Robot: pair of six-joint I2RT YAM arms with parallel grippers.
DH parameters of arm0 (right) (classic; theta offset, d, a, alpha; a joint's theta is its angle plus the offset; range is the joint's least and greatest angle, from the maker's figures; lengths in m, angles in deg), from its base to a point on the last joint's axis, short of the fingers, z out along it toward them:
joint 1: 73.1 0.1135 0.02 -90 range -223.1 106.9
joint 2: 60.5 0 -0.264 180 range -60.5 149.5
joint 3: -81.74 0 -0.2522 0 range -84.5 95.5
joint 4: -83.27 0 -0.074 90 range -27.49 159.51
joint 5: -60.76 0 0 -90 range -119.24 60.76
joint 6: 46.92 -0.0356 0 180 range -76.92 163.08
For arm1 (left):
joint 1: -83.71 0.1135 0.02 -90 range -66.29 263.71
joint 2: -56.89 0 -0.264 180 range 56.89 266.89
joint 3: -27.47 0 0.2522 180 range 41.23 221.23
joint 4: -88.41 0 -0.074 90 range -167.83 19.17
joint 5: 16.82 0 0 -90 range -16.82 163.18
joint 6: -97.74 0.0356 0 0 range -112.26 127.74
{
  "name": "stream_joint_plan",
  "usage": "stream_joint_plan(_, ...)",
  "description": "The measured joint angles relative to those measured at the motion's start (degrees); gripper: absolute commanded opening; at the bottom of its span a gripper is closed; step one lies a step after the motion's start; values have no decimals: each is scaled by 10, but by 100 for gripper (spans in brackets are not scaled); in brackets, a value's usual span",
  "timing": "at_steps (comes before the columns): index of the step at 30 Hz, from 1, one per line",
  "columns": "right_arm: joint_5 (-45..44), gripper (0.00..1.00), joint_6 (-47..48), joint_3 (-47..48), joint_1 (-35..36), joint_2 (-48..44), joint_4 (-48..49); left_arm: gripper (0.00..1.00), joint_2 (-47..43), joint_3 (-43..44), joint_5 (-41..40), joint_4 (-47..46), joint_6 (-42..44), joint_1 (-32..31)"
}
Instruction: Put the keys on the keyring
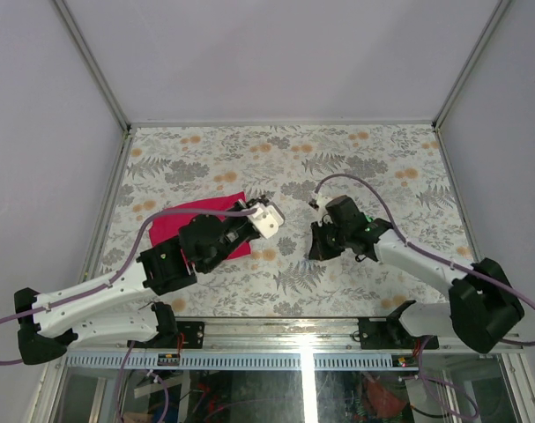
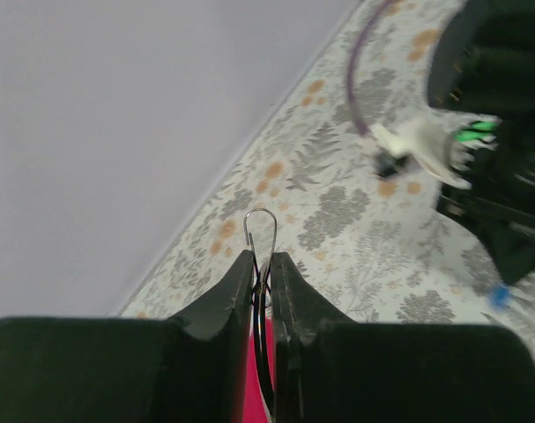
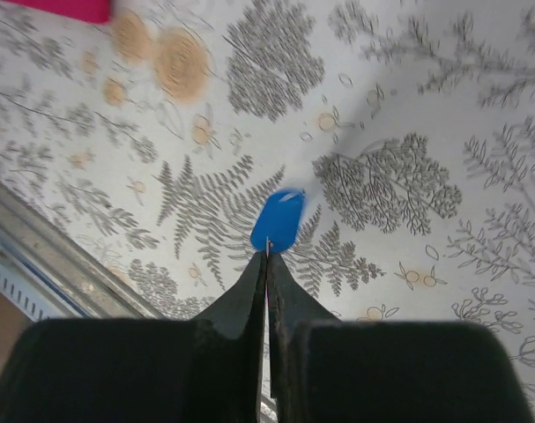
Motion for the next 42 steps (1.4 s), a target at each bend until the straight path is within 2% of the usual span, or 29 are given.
stream_joint_plan(7, -1, 0, 52, 63, 0, -101, -31, 0, 18, 25, 121, 62, -15, 0)
stream_joint_plan(15, 15, 0, 129, 76, 0, -227, -16, 0, 24, 32, 199, 105, -18, 0)
stream_joint_plan(24, 56, 0, 203, 167, 0, -255, -74, 0, 30, 53, 240, 131, -18, 0)
stream_joint_plan(32, 64, 0, 228, 233, 0, -241, -139, 0, 40, 54, 223, 135, -13, -9)
stream_joint_plan(42, 18, 0, 218, 259, -1, -236, -189, 0, 74, 44, 75, 100, 24, -81)
